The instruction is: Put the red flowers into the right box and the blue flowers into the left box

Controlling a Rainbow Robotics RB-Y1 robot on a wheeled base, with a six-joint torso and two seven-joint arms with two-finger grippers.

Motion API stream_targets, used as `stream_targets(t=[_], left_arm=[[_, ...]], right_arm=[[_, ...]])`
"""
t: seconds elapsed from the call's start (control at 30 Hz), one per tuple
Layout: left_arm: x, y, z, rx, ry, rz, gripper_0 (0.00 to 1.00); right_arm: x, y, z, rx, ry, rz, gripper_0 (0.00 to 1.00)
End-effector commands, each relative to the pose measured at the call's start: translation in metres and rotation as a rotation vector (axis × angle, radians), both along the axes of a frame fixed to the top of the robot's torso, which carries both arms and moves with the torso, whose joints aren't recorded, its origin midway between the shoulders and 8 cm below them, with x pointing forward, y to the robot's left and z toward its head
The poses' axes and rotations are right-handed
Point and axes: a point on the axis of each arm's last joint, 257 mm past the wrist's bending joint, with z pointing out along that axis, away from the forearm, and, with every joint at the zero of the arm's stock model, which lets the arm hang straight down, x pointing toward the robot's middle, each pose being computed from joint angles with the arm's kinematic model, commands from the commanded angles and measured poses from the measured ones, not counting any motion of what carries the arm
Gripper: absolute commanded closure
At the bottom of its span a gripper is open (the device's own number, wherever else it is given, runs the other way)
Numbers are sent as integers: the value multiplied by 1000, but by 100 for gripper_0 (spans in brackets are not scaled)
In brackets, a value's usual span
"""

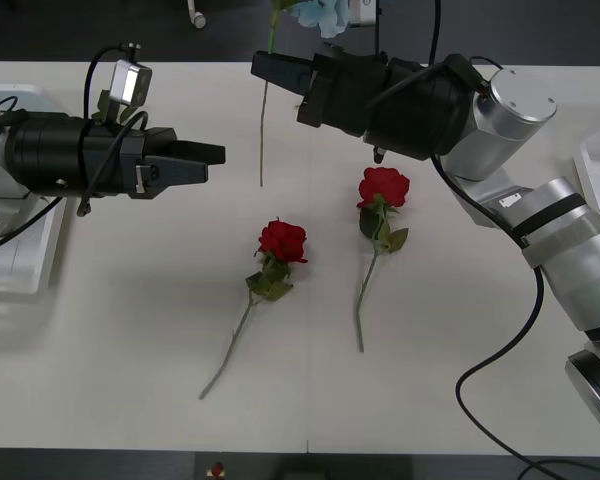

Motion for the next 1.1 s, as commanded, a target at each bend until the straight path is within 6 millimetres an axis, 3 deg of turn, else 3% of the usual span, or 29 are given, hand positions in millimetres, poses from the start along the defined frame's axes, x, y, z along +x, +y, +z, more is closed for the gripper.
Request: stream_targets(t=[0.03,0.63,0.67,0.73,0.77,1.1], left_arm=[[1,-20,16,-38,-89,-7,0],[7,-82,6,-55,-64,4,2],[7,-85,6,-56,-62,4,20],[7,-89,6,-62,-59,7,82],[8,-89,6,-60,-59,10,100],[10,-90,7,-62,-60,18,100]], right_arm=[[-8,10,22,19,-24,33,100],[-6,10,20,18,-5,27,100],[-5,9,20,20,-3,25,100],[-5,10,20,19,-3,24,100],[-5,10,20,19,-1,25,100],[-5,11,19,17,0,27,100]])
